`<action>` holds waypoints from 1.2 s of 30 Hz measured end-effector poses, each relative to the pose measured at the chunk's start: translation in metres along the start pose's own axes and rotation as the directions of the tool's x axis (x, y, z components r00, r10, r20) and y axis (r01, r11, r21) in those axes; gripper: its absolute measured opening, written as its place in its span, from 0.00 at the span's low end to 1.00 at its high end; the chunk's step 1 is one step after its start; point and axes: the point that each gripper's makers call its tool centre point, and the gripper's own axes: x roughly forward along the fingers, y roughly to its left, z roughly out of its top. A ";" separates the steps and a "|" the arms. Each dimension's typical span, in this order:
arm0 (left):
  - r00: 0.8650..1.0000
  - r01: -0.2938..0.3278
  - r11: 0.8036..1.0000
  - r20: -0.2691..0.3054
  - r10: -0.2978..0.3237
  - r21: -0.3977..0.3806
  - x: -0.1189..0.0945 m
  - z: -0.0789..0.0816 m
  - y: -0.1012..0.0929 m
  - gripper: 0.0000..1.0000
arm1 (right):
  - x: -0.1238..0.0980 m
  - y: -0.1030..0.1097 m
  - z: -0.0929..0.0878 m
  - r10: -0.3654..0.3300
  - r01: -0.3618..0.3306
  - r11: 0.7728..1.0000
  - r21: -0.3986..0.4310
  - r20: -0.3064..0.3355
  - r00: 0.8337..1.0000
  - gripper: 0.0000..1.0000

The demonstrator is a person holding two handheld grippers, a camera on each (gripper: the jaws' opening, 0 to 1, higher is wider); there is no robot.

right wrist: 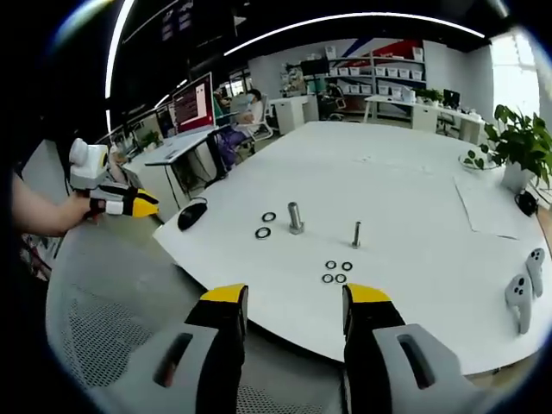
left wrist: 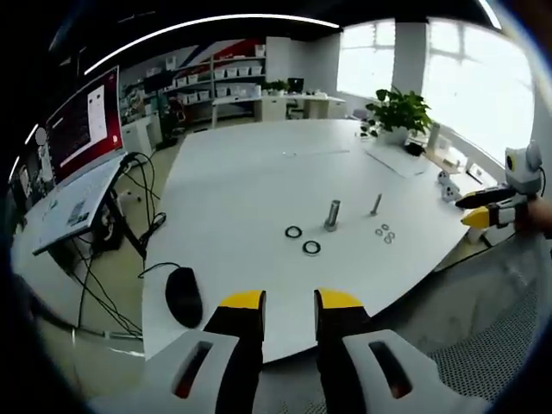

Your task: Place the washer onto the threaded stud by aligning its center hole with the stud, sliding it down to the base, and recovering from edge contact or off-axis alignment until the washer reaches the visible bottom stop.

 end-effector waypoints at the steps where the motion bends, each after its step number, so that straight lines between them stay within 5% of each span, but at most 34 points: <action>1: 1.000 -0.001 1.000 -0.006 0.001 -0.001 0.000 -0.001 0.000 0.20 | 0.000 0.001 -0.002 0.004 -0.004 1.000 0.002 -0.005 1.000 0.47; 6: 1.000 0.013 1.000 -0.010 -0.014 -0.005 0.002 -0.001 -0.001 0.21 | 0.000 0.000 0.002 -0.005 0.005 1.000 -0.007 0.000 1.000 0.47; 10: 0.994 0.094 0.994 0.067 -0.090 -0.052 -0.003 0.012 -0.012 0.22 | -0.004 -0.013 0.004 -0.081 0.081 0.997 0.003 0.009 0.997 0.47; 13: 0.992 0.123 0.989 0.050 -0.119 -0.083 -0.001 0.012 -0.015 0.23 | -0.003 -0.017 0.005 -0.089 0.089 0.996 -0.009 -0.002 0.996 0.47; 36: 0.992 0.126 0.992 0.006 -0.126 -0.007 0.006 0.007 -0.019 0.24 | -0.001 -0.020 -0.001 -0.085 0.086 0.996 0.023 -0.037 0.996 0.46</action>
